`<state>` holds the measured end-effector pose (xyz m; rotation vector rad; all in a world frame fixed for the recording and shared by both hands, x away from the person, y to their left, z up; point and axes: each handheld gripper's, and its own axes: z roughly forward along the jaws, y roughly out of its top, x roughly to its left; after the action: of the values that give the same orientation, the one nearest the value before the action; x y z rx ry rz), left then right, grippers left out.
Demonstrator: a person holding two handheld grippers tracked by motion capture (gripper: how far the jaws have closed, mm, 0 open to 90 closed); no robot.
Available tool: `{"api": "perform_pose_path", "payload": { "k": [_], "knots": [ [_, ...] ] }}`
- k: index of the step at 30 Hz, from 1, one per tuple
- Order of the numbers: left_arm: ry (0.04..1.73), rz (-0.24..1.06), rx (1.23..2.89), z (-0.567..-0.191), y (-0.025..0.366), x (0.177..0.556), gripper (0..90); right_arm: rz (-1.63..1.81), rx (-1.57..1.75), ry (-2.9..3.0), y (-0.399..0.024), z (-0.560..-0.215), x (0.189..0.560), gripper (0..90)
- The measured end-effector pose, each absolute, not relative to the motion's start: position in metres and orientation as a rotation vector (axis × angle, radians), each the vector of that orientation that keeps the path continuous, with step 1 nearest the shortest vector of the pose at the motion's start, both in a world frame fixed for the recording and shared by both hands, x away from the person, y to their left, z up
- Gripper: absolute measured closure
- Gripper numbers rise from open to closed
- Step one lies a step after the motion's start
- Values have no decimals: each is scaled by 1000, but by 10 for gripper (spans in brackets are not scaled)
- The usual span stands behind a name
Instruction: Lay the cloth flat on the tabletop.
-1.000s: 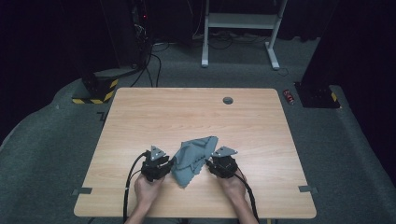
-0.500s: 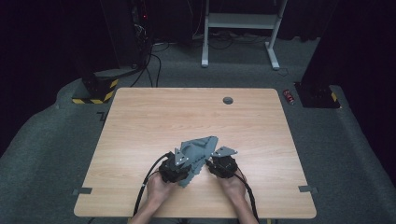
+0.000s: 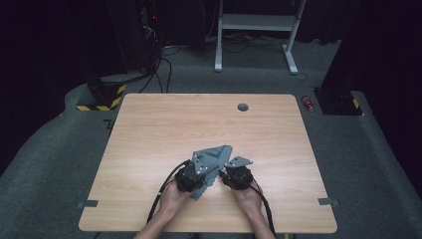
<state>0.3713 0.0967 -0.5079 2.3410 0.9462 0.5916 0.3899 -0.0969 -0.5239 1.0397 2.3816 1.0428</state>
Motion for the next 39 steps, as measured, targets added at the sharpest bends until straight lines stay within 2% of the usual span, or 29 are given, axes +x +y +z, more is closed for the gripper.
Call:
{"api": "perform_pose_path", "payload": {
  "k": [1, 2, 3, 6, 12, 19, 24, 32, 35, 37, 39],
  "knots": [
    [940, 586, 2339, -508, 97, 372, 763, 1045, 1036, 2382, -97, -524, 390, 646],
    [940, 578, 2344, -509, 96, 373, 867, 1046, 1033, 2382, -97, -524, 390, 647],
    [940, 578, 2344, -509, 96, 373, 894, 1046, 1033, 2382, -97, -524, 390, 647],
    [943, 568, 2349, -506, 96, 374, 900, 1046, 1032, 2383, -97, -524, 390, 649],
    [963, 554, 2231, -482, 111, 376, 900, 1046, 1033, 2383, -97, -524, 390, 649],
    [1097, 548, 2095, -466, 148, 385, 900, 1044, 1027, 2387, -97, -524, 390, 645],
    [1231, 529, 2037, -470, 180, 390, 900, 1045, 1026, 2389, -97, -524, 390, 639],
    [1368, 513, 2119, -496, 201, 395, 900, 1046, 1028, 2389, -97, -524, 390, 636],
    [1319, 496, 2080, -495, 201, 387, 872, 1045, 1021, 2391, -97, -524, 390, 635],
    [1178, 505, 2092, -483, 189, 372, 727, 1046, 1024, 2391, -97, -524, 390, 635],
    [1128, 516, 2102, -479, 183, 367, 665, 1047, 1023, 2392, -97, -524, 390, 635]
  ]
}}
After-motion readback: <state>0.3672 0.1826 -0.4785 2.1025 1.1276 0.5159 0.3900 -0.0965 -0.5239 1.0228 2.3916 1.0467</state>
